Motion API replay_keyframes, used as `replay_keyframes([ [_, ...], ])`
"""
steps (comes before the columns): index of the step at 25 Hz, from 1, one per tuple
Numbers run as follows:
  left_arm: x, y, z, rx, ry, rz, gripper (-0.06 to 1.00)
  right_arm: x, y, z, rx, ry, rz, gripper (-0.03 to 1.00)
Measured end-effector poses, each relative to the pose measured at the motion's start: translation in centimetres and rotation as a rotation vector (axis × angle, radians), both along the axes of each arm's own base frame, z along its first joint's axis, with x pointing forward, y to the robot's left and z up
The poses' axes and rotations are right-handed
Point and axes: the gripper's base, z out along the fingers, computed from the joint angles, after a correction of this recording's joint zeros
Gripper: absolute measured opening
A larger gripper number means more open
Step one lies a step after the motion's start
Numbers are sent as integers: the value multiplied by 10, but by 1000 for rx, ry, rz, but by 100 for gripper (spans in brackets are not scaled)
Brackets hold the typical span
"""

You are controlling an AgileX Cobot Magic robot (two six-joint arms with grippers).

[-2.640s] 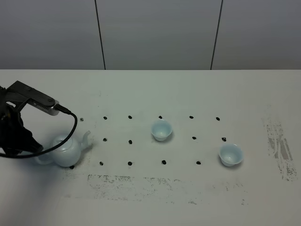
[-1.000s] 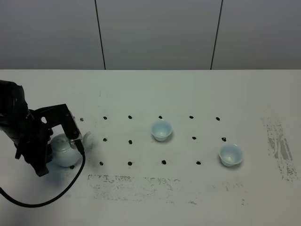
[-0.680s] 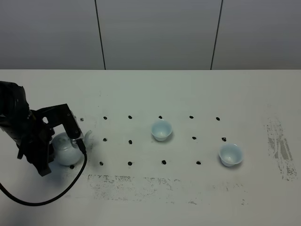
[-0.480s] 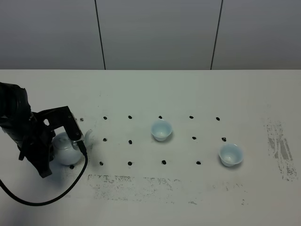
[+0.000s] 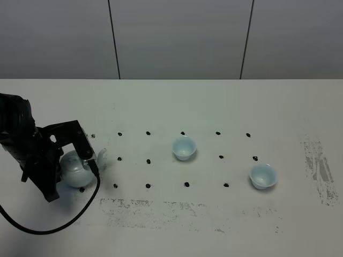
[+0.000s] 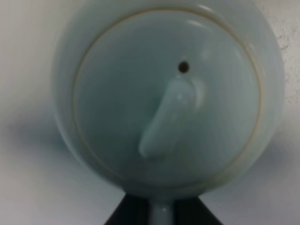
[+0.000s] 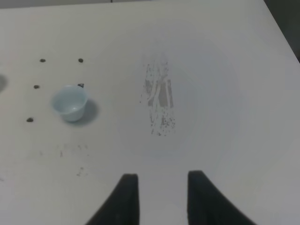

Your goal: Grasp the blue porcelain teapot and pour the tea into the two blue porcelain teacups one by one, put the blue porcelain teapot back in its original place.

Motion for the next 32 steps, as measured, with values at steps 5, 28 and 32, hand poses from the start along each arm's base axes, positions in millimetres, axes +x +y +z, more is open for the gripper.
replay_keyframes([
  [5,2,-1,7,-15,-43,8,8,0,0,0,0,0,0,24],
  [28,31,-124,97,-231,-280,-267,8,0,0,0,0,0,0,24],
  [32,51,-159,112,-238,-256,-374,8,0,0,0,0,0,0,24],
])
